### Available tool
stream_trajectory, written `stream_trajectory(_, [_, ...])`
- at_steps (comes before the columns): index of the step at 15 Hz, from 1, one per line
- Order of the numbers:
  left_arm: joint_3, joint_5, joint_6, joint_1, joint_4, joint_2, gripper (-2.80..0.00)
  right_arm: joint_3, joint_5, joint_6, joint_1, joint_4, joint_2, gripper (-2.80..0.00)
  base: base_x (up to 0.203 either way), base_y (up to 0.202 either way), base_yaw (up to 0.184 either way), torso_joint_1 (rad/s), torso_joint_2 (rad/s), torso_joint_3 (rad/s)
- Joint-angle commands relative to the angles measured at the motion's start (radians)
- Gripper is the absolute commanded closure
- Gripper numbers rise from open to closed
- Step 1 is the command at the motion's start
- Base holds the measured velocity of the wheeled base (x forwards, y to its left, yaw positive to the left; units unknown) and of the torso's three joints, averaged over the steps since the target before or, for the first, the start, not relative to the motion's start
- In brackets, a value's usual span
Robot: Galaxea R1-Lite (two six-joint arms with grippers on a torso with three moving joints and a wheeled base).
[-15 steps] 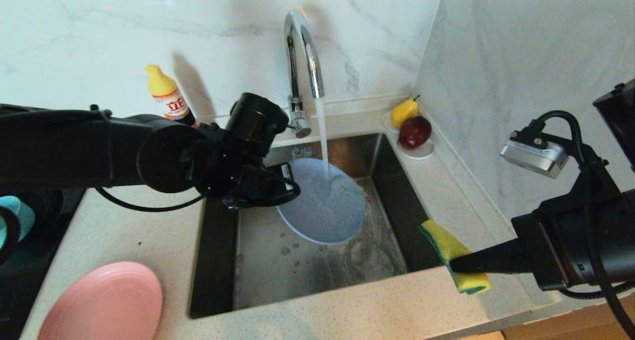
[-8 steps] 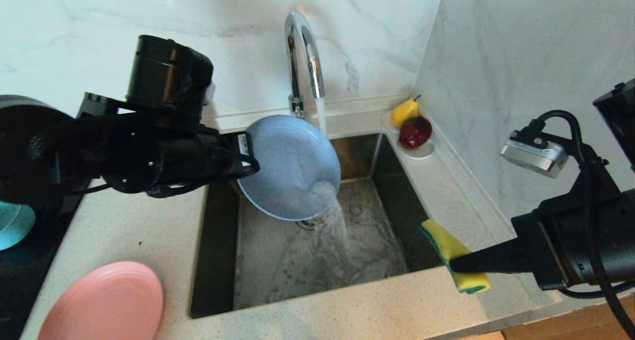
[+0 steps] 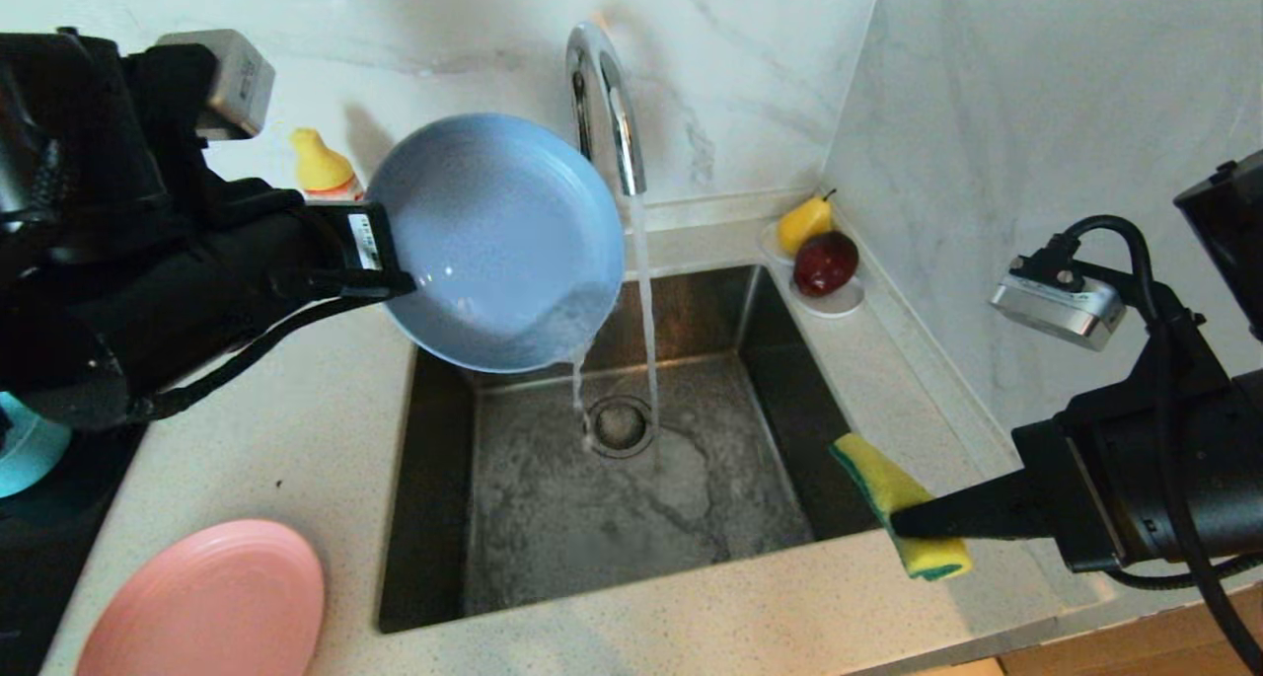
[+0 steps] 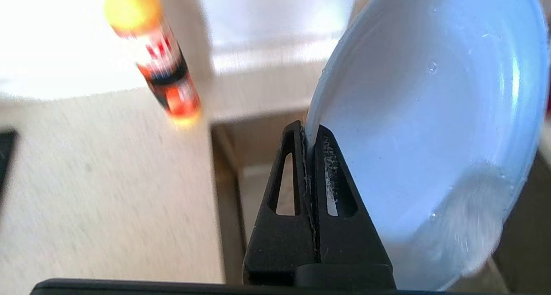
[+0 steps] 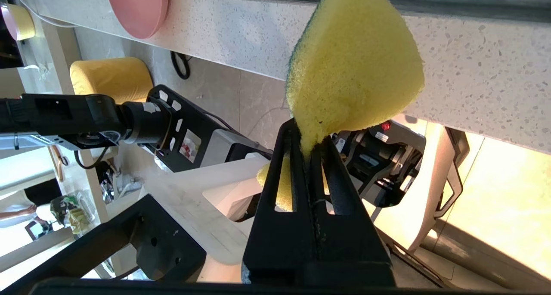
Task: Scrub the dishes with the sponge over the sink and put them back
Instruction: Wash the plate
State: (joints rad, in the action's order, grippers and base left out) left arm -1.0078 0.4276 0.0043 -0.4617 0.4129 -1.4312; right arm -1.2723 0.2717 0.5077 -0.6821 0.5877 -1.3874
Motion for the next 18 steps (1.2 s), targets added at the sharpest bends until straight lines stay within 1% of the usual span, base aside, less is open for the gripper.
stream_trajectory(1, [0.07, -0.018, 0.038, 0.003, 0.087, 0.055, 0.0, -0.002, 0.001, 0.003, 0.0, 0.003, -0.006, 0.0, 0.0, 0.0, 0.0, 0.0, 0.0, 0.0])
stream_trajectory(3, [0.139, -0.058, 0.103, 0.003, 0.193, 0.074, 0.0, -0.003, 0.003, 0.004, 0.0, 0.003, -0.012, 0.0, 0.0, 0.0, 0.0, 0.0, 0.0, 0.0])
stream_trajectory(4, [0.17, -0.067, 0.127, 0.003, 0.269, 0.074, 0.0, -0.007, 0.003, 0.006, 0.0, 0.003, -0.018, 0.0, 0.0, 0.0, 0.0, 0.0, 0.0, 0.0])
stream_trajectory(5, [0.192, -0.076, 0.151, 0.003, 0.313, 0.074, 0.0, -0.007, 0.003, 0.006, 0.0, 0.003, -0.018, 0.0, 0.0, 0.0, 0.0, 0.0, 0.0, 0.0])
stream_trajectory(6, [0.193, -0.08, 0.154, 0.003, 0.316, 0.074, 0.0, -0.008, 0.003, 0.007, -0.002, 0.003, -0.018, 0.0, 0.0, 0.0, 0.0, 0.0, 0.0, 0.0])
stream_trajectory(8, [0.258, -0.119, 0.186, 0.003, 0.43, 0.08, 0.0, -0.007, 0.003, 0.008, -0.002, 0.003, -0.019, 0.0, 0.0, 0.0, 0.0, 0.0, 0.0, 0.0])
stream_trajectory(13, [0.272, -0.129, 0.188, 0.003, 0.441, 0.104, 0.0, -0.011, 0.003, 0.008, -0.004, 0.003, -0.015, 0.0, 0.0, 0.0, 0.0, 0.0, 0.0, 0.0])
stream_trajectory(15, [0.296, -0.163, 0.169, 0.003, 0.41, 0.146, 0.0, -0.02, 0.004, 0.008, -0.01, 0.004, -0.006, 0.0, 0.0, 0.0, 0.0, 0.0, 0.0, 0.0])
stream_trajectory(16, [0.324, -0.168, 0.146, 0.003, 0.385, 0.145, 0.0, -0.021, 0.004, 0.008, -0.01, 0.004, -0.005, 0.0, 0.0, 0.0, 0.0, 0.0, 0.0, 0.0])
stream_trajectory(18, [0.327, -0.17, 0.141, 0.003, 0.38, 0.144, 0.0, -0.021, 0.004, 0.008, -0.01, 0.004, -0.005, 0.0, 0.0, 0.0, 0.0, 0.0, 0.0, 0.0])
